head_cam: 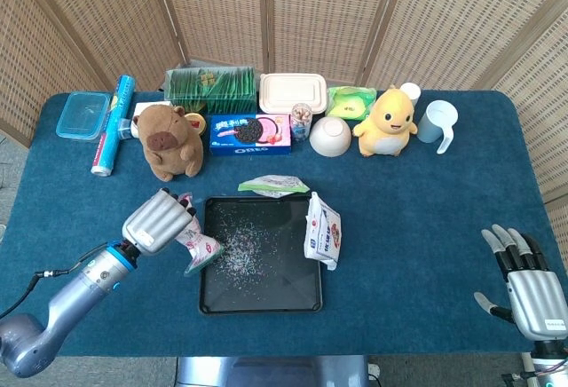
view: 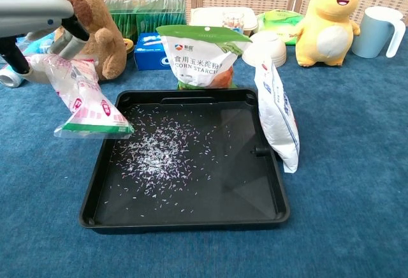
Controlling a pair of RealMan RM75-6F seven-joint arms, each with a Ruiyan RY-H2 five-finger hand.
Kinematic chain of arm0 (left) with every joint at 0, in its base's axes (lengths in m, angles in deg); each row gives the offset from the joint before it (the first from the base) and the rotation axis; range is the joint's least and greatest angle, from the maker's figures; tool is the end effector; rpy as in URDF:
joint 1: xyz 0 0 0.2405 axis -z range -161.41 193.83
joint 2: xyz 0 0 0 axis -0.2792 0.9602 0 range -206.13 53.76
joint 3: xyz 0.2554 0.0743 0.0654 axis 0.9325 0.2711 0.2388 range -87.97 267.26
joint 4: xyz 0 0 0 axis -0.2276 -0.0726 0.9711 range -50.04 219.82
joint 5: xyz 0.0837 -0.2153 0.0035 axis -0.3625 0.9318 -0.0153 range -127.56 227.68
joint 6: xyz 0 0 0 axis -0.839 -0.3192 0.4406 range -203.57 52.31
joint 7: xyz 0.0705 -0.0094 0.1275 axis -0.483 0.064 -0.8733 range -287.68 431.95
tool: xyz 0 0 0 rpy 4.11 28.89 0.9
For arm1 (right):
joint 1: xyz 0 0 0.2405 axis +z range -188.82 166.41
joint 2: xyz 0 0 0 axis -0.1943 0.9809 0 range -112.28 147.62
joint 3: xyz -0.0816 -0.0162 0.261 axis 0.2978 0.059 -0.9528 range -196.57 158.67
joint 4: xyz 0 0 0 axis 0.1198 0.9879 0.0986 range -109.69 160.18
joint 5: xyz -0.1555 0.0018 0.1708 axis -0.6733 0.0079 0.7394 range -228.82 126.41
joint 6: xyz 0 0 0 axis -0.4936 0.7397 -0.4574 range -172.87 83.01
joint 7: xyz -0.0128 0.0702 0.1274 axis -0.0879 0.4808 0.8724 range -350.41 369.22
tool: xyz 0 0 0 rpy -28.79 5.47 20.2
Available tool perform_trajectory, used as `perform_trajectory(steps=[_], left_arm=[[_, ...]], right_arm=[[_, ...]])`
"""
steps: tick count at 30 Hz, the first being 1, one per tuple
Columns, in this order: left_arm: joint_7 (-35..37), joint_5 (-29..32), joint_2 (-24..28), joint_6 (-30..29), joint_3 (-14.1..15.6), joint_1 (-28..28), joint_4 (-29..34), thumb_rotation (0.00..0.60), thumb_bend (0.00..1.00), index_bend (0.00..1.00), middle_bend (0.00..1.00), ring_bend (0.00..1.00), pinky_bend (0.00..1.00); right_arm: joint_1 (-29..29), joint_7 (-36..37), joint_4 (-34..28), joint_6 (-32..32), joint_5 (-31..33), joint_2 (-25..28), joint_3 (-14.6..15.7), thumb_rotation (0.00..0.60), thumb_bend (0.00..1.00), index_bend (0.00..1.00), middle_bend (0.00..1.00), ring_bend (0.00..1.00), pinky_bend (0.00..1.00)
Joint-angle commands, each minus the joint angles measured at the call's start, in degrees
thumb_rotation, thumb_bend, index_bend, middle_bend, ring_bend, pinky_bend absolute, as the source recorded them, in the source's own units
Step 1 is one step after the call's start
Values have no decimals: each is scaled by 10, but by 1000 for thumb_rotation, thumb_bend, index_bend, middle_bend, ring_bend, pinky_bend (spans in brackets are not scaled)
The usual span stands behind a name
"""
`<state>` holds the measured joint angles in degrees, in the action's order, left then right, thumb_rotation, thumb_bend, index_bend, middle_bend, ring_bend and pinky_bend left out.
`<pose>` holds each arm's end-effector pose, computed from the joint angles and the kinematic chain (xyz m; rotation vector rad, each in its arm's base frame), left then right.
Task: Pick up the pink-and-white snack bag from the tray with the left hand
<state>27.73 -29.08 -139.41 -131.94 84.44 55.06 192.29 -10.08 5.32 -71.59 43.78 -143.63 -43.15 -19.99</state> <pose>-0.1515 0.3102 0.0706 -2.0985 -0.2022 -0.6596 -0.3182 -0.1563 0.1573 1.4430 -0.8361 0.9004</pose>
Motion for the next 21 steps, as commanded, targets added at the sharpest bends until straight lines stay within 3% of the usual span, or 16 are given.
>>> perform_trajectory(steps=[1, 8, 13, 21], left_arm=[[120, 12, 6, -15, -3, -23, -15, 600, 406, 924, 712, 694, 669], [329, -26, -29, -66, 8, -67, -93, 600, 407, 924, 712, 695, 669], [428, -26, -66, -98, 9, -92, -147, 600, 412, 924, 712, 694, 669], [582, -15, -185, -128, 11, -127, -294, 600, 416, 924, 712, 694, 658]], right_arm=[[0, 0, 0, 0, 1, 0, 0, 600, 0, 26, 38, 54, 61], [-1, -1, -2, 1, 0, 1, 0, 600, 0, 25, 38, 54, 60], [-1, -1, -2, 2, -1, 0, 0, 600, 0, 26, 38, 54, 60], [0, -5, -3, -2, 0, -1, 1, 600, 0, 25, 38, 54, 61]])
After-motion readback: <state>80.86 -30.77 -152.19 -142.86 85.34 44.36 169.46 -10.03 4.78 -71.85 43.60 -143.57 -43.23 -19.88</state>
